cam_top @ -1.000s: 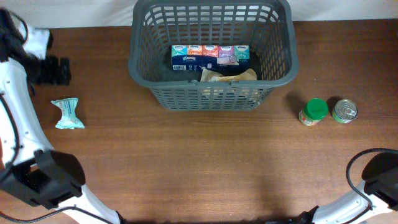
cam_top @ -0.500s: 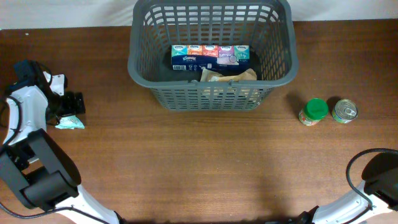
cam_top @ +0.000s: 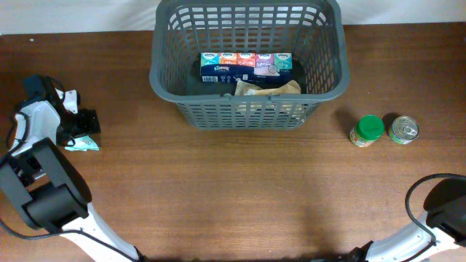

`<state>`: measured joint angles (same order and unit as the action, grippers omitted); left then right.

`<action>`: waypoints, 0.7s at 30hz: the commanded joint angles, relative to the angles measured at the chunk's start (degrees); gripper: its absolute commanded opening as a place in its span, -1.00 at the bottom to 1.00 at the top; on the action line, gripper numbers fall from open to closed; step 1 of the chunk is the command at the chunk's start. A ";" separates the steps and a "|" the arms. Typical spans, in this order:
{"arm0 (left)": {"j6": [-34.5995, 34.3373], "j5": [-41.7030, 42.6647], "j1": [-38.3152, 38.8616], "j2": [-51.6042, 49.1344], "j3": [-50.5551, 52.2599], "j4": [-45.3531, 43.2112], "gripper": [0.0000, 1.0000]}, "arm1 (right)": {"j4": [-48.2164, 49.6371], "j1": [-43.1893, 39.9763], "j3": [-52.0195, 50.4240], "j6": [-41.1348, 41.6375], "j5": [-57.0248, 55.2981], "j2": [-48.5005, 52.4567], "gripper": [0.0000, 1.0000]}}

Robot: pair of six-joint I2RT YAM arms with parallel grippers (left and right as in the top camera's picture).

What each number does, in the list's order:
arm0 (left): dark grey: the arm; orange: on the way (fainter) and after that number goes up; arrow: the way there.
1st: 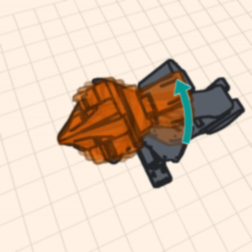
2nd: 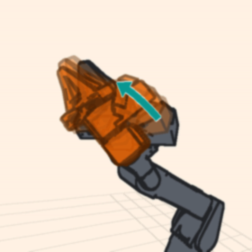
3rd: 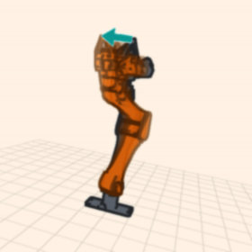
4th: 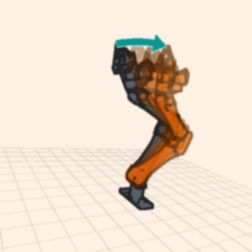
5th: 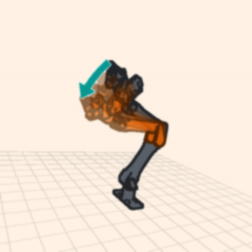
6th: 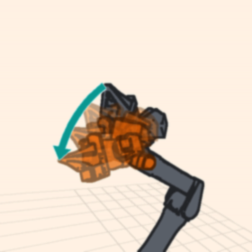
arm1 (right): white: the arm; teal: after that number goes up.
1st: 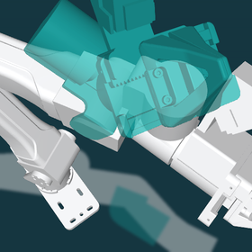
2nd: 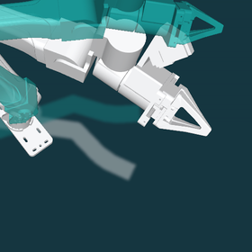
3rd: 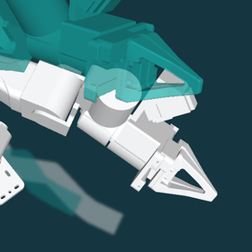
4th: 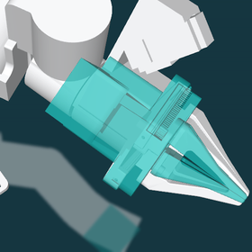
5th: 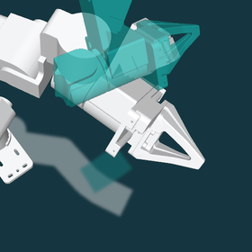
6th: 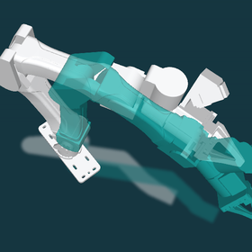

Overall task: Pack container
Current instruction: 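Grasp the mint-green wipes pouch with the left gripper, then place the wipes pouch into the basket and open the left gripper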

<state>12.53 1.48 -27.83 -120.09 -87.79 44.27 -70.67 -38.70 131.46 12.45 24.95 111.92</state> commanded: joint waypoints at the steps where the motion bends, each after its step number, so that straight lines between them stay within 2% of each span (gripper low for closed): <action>1: -0.70 0.63 -0.46 -2.40 0.35 -0.44 0.65 | -0.04 0.04 0.66 0.04 0.04 -0.24 0.98; 3: -0.72 0.63 -0.46 -2.54 0.35 -0.66 0.58 | -0.04 0.04 0.66 0.04 0.04 -0.24 0.98; 5: -0.72 0.63 -0.46 -2.54 0.31 -0.81 0.29 | -0.04 0.04 0.66 0.07 0.04 -0.24 0.98; 7: -0.72 0.61 -0.46 -2.54 0.31 -0.79 -0.51 | -0.04 0.04 0.66 0.04 0.04 -0.24 0.98; 8: -0.72 0.59 -0.46 -2.54 0.24 -0.76 -0.83 | -0.04 0.04 0.66 0.04 0.04 -0.24 0.98; 9: -0.72 0.61 -0.46 -2.54 0.15 -0.72 -0.96 | -0.04 0.04 0.66 0.04 0.04 -0.24 0.98; 14: -0.72 0.68 -0.46 -2.34 -4.94 4.11 -0.96 | -0.04 0.04 0.66 0.04 0.04 -0.24 0.98; 17: -0.70 2.27 0.13 -1.62 -18.23 13.99 -0.97 | -0.04 0.04 0.66 0.04 0.04 -0.24 0.98; 21: -0.63 11.63 1.49 -0.22 -39.47 24.41 -0.97 | -0.07 0.04 0.66 0.04 0.04 -0.24 0.98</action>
<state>11.92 4.16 -27.55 -122.80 -111.98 64.05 -70.67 -38.70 131.46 12.45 24.95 111.92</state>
